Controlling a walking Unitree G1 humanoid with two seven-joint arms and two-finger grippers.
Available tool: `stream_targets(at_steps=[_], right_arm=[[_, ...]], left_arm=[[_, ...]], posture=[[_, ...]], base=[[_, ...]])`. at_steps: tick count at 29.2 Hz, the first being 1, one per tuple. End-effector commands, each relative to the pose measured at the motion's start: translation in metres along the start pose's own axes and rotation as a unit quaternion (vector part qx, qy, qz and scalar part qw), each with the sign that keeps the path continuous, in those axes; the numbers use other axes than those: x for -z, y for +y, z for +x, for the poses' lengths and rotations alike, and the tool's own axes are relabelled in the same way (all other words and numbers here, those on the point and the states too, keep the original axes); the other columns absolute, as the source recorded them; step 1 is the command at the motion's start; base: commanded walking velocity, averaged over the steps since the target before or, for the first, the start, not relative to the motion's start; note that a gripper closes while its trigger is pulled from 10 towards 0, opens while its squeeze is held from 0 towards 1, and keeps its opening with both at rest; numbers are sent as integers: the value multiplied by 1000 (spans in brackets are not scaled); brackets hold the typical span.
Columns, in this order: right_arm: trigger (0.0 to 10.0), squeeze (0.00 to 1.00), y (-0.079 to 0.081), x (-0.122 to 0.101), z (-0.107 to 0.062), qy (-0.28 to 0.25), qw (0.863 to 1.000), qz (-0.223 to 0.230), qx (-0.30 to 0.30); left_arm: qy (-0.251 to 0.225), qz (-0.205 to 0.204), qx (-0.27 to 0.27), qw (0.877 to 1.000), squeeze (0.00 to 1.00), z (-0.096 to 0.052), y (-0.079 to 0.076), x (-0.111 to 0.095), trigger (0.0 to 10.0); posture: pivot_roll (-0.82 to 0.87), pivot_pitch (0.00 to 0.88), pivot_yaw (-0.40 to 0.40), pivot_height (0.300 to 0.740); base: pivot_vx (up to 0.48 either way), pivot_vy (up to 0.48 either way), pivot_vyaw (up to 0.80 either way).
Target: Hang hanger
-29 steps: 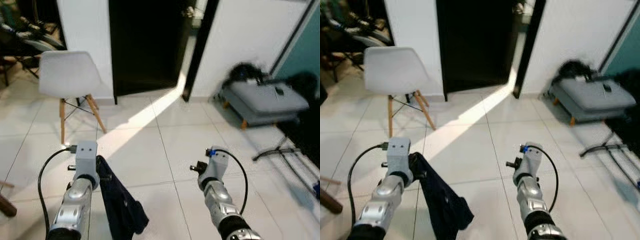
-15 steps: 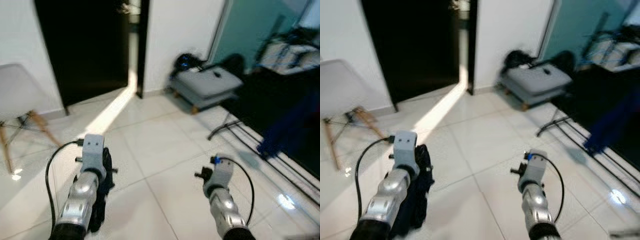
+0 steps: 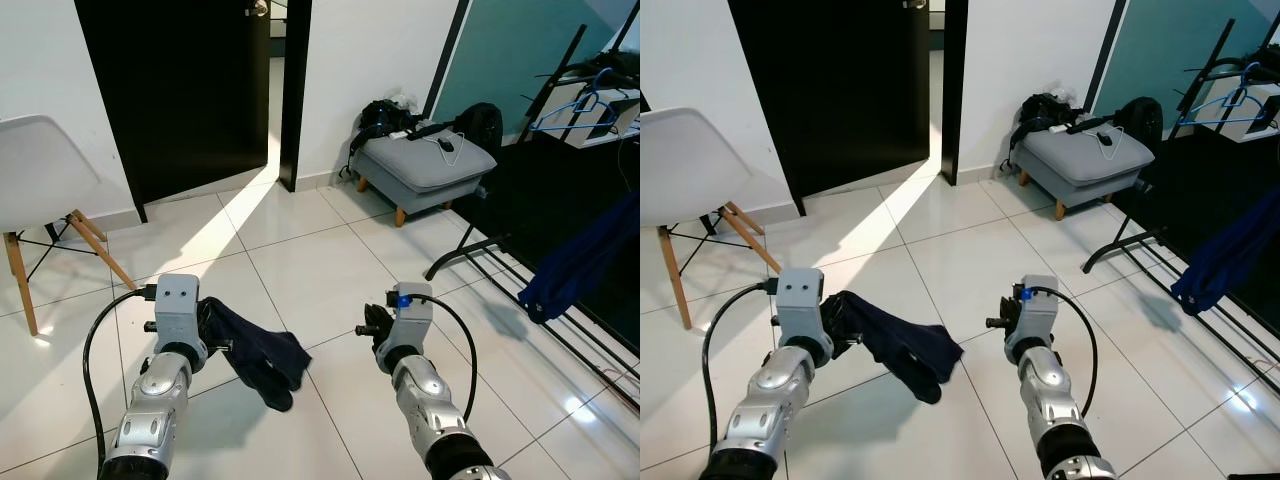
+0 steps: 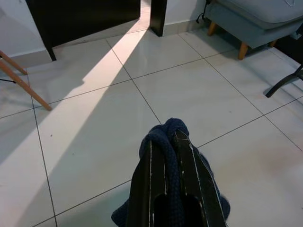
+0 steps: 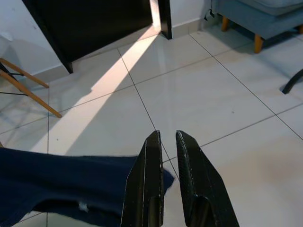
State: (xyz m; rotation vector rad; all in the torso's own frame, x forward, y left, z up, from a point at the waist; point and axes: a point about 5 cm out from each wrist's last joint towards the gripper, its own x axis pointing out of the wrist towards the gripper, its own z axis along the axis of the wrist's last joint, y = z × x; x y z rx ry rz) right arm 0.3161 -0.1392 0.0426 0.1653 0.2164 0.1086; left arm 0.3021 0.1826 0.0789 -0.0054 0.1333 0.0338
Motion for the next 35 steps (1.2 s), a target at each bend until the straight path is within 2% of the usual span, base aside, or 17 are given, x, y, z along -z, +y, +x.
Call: stream_targets(at_steps=[1,25,35], right_arm=[[10000,0,-5,-1,-1,-6,1000,-4,2],[10000,0,-4,2,-3,2,1000,-10,-3],[10000,0,-8,3,-6,-2,1000,0,12]], left_arm=[[-19,-6,8,1000,0,0,-5,-6,10000],[-21,-4,13,1000,0,-1,-5,-7,10000],[-21,1,21,1000,0,2,-7,-10,10000]], posture=[[-16,29,-71,740],[-13,41,-70,740],[-13,49,-56,740]], base=[[334,0,0],[357,0,0],[360,0,-800]])
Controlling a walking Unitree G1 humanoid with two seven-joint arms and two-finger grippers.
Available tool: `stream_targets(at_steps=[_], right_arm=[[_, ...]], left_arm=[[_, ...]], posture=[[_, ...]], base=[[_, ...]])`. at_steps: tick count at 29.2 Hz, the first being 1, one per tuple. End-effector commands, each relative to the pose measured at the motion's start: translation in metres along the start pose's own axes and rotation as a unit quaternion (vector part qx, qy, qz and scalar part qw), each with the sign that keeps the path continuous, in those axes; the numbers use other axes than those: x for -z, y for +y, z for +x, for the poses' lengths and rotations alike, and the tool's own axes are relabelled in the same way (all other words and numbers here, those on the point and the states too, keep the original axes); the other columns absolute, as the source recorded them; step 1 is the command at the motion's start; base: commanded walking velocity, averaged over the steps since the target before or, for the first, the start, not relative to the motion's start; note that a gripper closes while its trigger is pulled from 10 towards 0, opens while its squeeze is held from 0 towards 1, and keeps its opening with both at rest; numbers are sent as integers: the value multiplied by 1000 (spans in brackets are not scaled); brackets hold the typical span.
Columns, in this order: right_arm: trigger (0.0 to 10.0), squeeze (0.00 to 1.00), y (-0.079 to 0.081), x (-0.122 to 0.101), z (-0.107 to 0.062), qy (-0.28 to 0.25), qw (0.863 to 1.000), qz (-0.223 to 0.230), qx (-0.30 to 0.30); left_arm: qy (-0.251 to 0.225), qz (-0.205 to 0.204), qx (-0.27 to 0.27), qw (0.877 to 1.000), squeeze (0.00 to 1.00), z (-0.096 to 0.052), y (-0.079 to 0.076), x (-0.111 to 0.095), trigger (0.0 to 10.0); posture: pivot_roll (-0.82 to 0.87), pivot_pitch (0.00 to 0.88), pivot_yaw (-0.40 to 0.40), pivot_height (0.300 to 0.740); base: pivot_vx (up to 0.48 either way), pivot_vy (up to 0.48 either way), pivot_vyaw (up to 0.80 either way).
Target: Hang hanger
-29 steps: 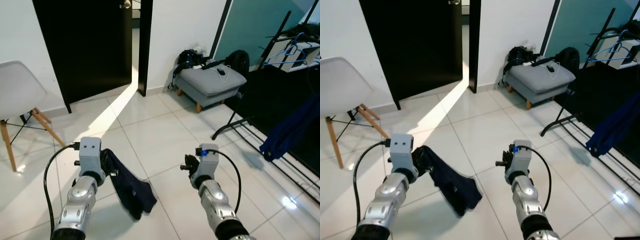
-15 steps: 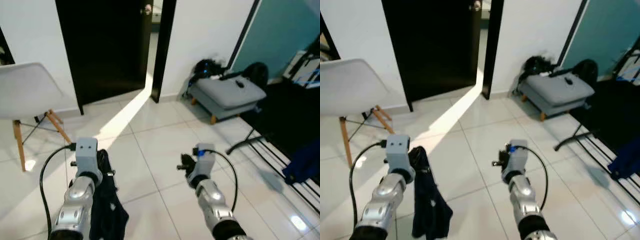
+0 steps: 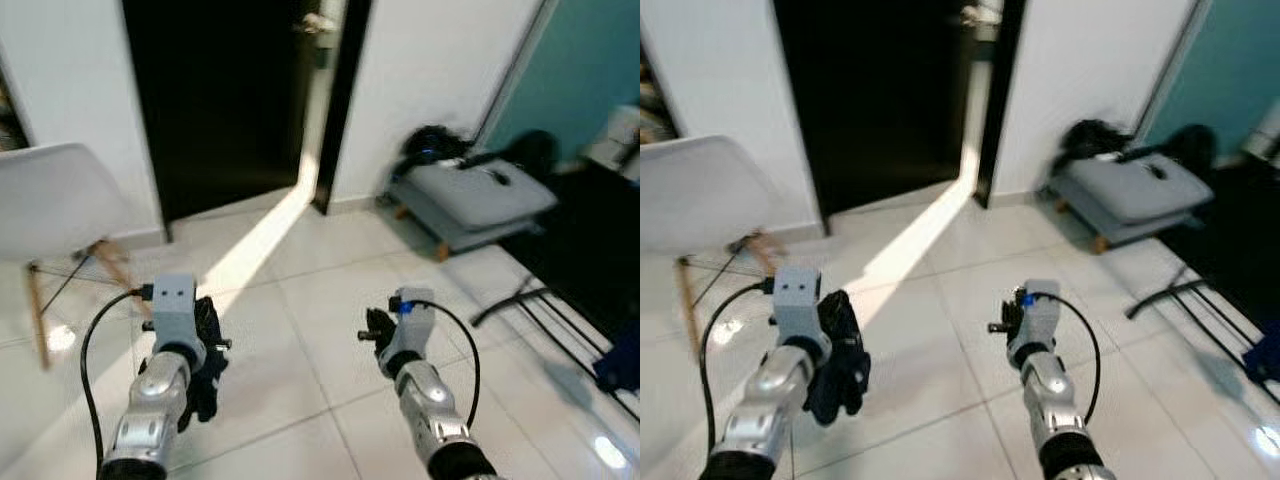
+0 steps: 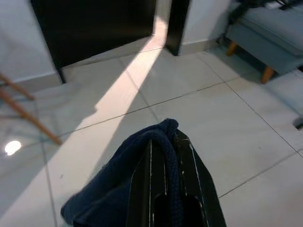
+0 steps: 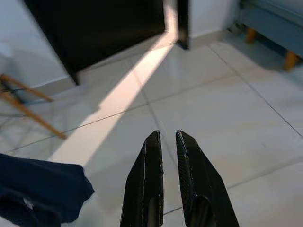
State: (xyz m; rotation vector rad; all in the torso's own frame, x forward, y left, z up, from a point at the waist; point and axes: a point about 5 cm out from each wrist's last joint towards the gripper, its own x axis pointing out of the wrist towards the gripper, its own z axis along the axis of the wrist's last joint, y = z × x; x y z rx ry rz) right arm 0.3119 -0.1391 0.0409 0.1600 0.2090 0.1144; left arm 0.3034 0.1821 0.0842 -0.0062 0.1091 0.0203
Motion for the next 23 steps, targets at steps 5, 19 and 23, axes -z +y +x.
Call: stream_targets(at_steps=[5,19,23], right_arm=[[10000,0,-8,2,-3,1,1000,6,18],[10000,0,-16,6,-6,13,998,16,54],[10000,0,-17,6,-7,12,998,17,58]], left_arm=[[-8,2,17,1000,0,2,-7,-4,10000],[-6,2,24,1000,0,5,-9,-5,10000],[-6,3,26,1000,0,6,-10,-6,10000]], posture=[[-14,50,-54,740],[-19,58,-36,740],[-19,59,-33,740]], base=[[360,0,-800],[360,0,-800],[360,0,-800]])
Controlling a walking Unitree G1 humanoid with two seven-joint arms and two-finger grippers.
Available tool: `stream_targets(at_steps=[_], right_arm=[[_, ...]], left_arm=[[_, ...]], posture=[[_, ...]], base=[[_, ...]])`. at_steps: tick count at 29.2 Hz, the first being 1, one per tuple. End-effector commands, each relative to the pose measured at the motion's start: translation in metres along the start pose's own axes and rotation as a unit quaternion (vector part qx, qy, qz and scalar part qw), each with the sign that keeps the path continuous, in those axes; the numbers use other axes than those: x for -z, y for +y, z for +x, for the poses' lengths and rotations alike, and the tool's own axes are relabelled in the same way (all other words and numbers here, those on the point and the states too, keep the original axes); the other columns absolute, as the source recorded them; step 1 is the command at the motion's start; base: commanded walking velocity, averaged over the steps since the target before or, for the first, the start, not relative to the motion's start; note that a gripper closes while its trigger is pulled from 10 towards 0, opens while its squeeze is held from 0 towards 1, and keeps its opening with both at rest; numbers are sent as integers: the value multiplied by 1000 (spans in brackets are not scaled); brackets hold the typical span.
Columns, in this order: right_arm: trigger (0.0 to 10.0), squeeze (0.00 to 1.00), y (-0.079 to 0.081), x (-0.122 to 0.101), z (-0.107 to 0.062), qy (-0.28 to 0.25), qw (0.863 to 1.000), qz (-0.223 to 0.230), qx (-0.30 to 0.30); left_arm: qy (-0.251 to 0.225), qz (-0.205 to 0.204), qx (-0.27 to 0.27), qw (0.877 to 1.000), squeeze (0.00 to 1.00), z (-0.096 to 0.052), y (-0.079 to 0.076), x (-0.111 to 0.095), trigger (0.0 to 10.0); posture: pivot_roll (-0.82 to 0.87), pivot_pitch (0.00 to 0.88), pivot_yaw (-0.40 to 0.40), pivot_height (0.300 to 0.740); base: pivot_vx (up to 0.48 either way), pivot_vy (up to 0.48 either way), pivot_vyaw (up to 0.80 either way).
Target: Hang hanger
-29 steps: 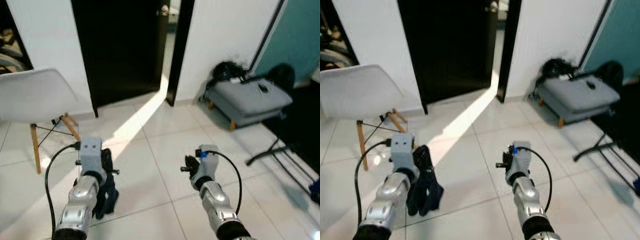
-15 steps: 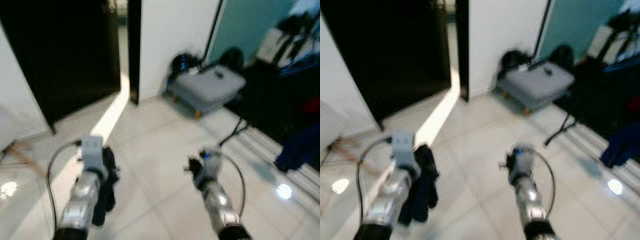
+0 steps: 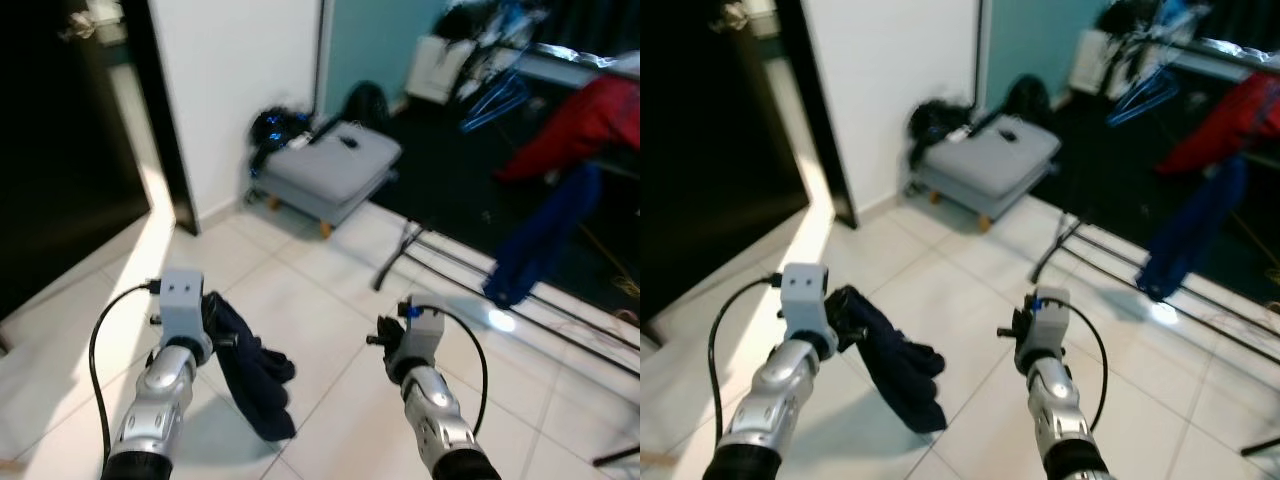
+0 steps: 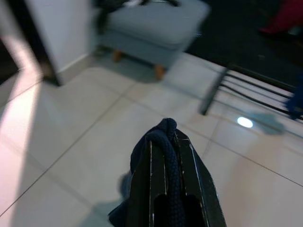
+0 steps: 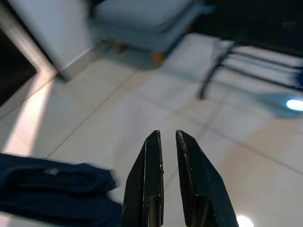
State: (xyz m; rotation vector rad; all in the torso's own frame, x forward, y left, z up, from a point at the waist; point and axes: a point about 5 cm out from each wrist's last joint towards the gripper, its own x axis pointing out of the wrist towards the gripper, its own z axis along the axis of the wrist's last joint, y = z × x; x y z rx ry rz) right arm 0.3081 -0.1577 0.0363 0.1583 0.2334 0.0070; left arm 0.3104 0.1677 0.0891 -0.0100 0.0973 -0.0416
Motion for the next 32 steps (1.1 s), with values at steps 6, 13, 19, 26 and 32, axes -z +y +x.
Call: stream_targets(at_steps=[6,13,19,26,32], right_arm=[[10000,0,2,5,-2,6,1000,13,8],[10000,0,1,4,-2,7,1000,14,10],[10000,0,1,4,-3,6,1000,14,10],[10000,0,1,2,-3,-3,1000,15,10],[10000,0,1,1,-3,-5,1000,13,10]], left_arm=[[-2,4,-3,1000,0,0,5,-1,10000],[-2,4,-3,1000,0,0,5,-1,10000],[-1,5,-2,1000,0,0,5,-1,10000],[0,5,0,1000,0,1,5,-1,10000],[-1,5,3,1000,0,1,4,-1,10000]], posture=[[-18,60,-33,740],[-16,61,-33,740],[-17,63,-32,740],[-21,65,-28,740],[-26,62,-25,740]], base=[[361,0,-800],[360,0,-800],[362,0,-800],[359,0,-457],[353,0,0]])
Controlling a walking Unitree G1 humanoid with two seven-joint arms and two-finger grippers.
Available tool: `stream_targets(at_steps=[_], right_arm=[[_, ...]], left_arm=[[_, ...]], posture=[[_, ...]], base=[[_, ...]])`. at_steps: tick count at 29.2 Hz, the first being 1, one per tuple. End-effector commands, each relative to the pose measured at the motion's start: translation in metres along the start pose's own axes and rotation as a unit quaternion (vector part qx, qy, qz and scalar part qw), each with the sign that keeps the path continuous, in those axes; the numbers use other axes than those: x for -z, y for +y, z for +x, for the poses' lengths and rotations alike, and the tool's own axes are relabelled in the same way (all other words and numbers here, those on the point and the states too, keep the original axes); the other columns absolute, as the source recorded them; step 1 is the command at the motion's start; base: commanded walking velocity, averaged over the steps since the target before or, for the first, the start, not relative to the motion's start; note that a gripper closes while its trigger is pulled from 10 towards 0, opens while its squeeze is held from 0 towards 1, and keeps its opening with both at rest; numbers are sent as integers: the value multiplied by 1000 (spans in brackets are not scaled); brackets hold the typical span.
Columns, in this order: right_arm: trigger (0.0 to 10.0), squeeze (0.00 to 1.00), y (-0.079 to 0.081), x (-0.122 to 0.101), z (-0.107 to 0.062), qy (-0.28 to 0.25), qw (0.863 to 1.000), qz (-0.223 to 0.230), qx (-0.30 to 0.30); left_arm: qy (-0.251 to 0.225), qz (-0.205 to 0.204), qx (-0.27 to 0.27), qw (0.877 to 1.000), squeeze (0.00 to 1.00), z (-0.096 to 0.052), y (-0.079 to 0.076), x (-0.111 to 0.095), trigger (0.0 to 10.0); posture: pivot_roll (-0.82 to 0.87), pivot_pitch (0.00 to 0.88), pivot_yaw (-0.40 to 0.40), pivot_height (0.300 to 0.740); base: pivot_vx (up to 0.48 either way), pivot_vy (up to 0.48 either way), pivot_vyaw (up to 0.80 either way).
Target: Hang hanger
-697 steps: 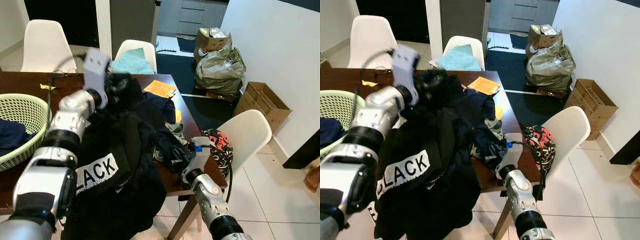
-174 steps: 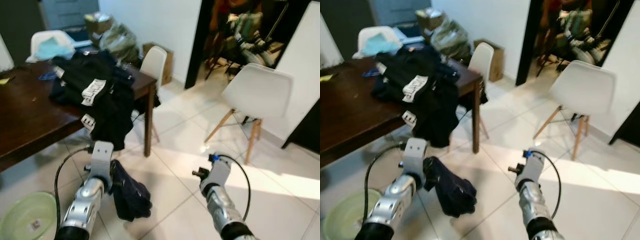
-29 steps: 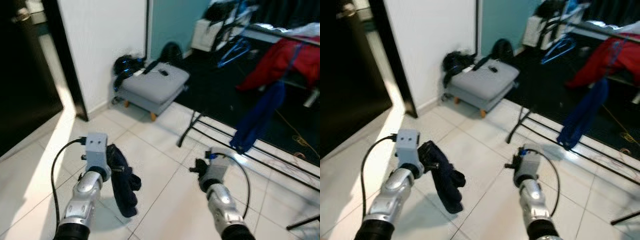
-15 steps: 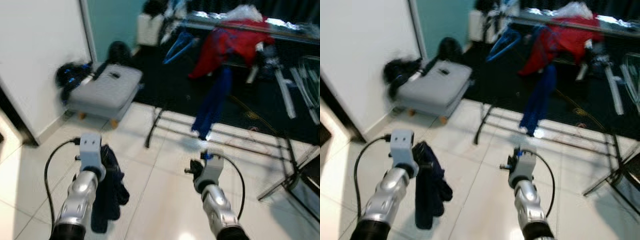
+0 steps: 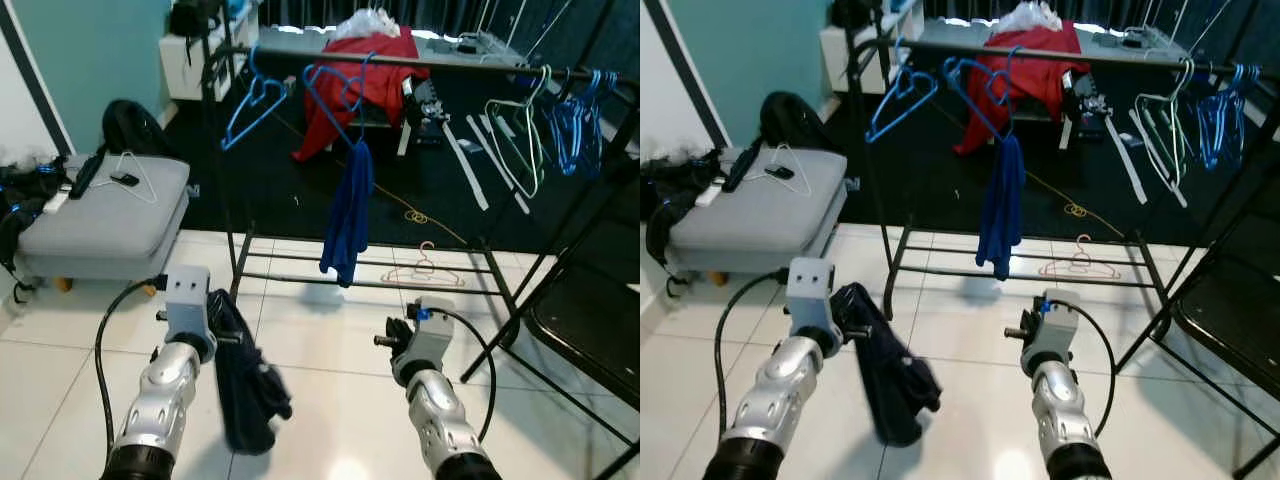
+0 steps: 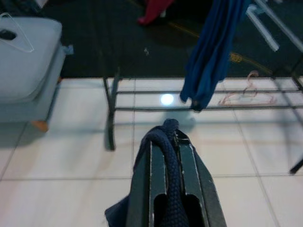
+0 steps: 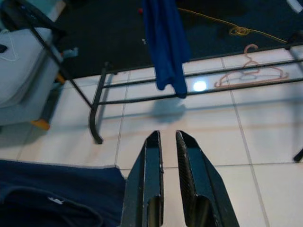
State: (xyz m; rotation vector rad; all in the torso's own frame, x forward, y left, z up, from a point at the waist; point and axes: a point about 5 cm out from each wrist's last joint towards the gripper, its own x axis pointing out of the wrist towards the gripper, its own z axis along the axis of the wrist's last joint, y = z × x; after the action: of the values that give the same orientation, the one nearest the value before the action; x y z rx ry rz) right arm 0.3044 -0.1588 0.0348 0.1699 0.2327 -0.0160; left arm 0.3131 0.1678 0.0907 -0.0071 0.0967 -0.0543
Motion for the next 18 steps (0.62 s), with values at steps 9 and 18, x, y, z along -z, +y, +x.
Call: stream_targets(at_steps=[9,18], right_arm=[[10000,0,1,-2,0,-5,1000,3,1],[10000,0,2,-4,2,-6,1000,1,-5]], left_arm=[[0,9,0,1000,0,0,0,2,10000],[-6,6,-2,1000,0,-2,3,1,10000]], posture=[[-27,51,-28,740],[-30,39,-33,740]], base=[[0,0,0],[0,351,0]])
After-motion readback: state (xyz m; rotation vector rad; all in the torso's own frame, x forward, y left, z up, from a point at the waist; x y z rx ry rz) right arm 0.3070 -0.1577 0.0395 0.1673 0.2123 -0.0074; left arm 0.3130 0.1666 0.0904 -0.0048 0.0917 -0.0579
